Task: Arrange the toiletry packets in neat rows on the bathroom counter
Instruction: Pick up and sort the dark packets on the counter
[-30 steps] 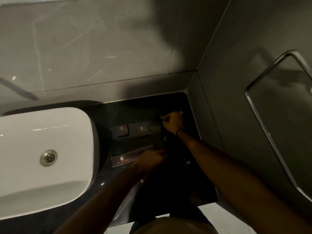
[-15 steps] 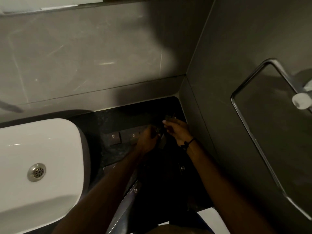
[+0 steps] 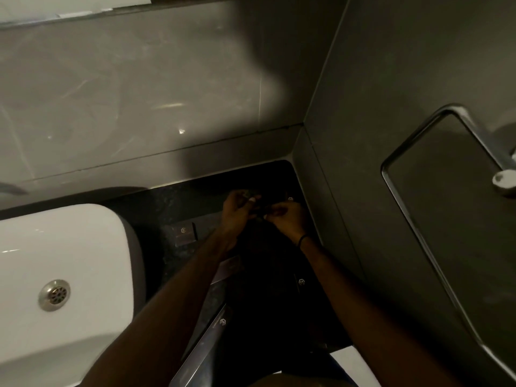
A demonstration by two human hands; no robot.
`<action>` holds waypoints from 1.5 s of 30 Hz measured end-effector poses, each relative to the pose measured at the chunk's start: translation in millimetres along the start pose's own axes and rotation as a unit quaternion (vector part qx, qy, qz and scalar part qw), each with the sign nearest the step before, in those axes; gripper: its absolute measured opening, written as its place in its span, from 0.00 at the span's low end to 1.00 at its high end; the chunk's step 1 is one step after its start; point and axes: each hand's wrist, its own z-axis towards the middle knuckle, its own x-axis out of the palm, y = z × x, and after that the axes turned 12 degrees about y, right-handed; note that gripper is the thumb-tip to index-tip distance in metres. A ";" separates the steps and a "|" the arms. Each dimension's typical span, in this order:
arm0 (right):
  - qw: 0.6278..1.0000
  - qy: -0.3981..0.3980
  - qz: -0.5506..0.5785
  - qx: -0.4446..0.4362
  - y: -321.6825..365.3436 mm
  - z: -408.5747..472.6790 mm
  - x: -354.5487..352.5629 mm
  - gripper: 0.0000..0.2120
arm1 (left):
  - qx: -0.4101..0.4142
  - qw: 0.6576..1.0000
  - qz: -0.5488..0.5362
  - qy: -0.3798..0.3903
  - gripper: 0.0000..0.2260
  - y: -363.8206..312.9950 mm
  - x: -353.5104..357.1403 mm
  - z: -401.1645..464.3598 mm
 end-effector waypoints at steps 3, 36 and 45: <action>0.997 -0.016 -0.071 -0.031 0.8 0.0 -0.9 0.09 | -0.001 0.999 0.026 0.028 0.07 -0.5 -3.1 -0.1; 0.952 -0.016 -0.288 -0.106 -4.2 15.7 -1.3 0.07 | 0.049 0.933 0.356 -0.021 0.19 2.0 -22.8 14.0; 0.964 -0.115 -0.232 -0.061 -32.6 -3.0 -9.2 0.36 | 0.042 0.897 0.440 0.028 0.15 19.7 -19.8 16.6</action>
